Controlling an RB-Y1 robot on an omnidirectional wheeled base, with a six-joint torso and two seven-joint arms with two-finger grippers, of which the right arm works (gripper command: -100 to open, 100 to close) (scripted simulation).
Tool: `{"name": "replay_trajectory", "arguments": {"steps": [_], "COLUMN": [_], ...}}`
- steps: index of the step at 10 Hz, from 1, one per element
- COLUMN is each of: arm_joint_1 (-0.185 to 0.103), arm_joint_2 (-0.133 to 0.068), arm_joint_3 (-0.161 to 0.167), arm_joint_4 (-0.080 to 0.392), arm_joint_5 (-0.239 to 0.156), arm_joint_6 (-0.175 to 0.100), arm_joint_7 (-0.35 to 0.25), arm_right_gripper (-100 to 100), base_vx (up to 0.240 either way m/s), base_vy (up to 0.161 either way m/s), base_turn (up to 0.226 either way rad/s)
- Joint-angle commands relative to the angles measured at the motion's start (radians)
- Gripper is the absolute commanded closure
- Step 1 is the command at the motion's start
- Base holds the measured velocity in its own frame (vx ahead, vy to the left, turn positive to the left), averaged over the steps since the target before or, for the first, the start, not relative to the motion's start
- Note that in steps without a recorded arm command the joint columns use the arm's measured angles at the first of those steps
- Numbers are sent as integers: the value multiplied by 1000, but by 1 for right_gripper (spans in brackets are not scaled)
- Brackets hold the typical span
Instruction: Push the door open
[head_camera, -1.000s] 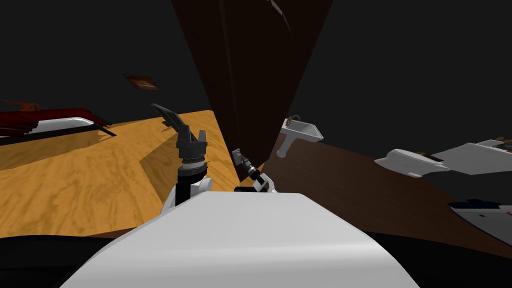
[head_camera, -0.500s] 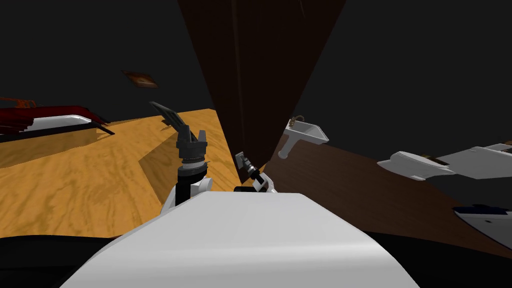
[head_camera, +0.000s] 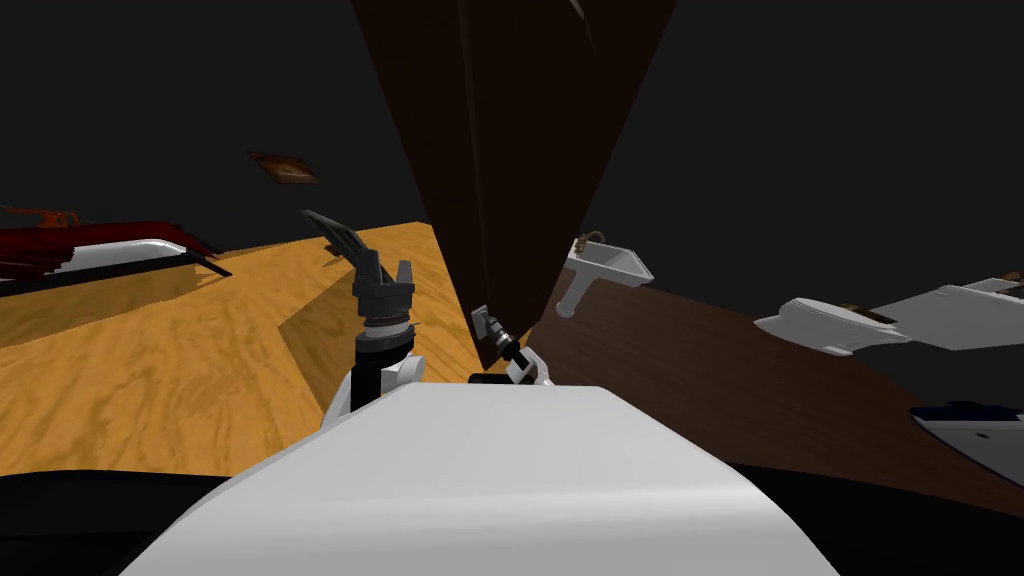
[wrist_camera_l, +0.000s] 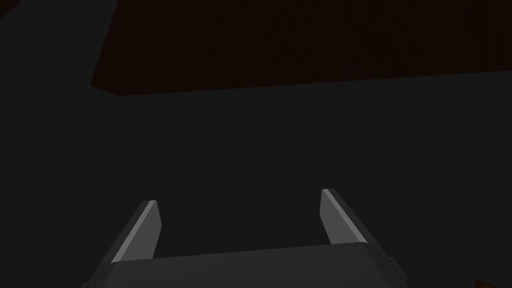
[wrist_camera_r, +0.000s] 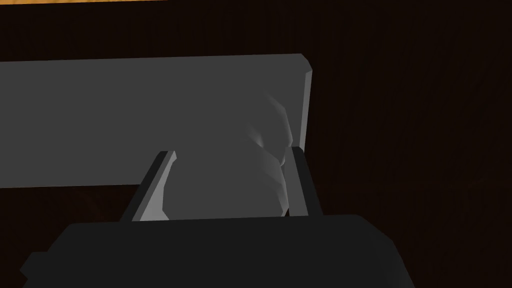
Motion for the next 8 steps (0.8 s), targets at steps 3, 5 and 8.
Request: {"name": "replay_trajectory", "arguments": {"steps": [3,5,8], "arm_joint_1": [17,27,47], "arm_joint_2": [-12,-15,-17], "arm_joint_3": [-14,-20,-32], "arm_joint_4": [-15,-21,-34], "arm_joint_5": [27,41,67], "arm_joint_6": [3,4,6], "arm_joint_7": [-10,-15,-24], "arm_right_gripper": [100,100,100], "base_vx": [98,98,130], "base_vy": [154,144,167], "base_turn": [-142,-86,-156]}}
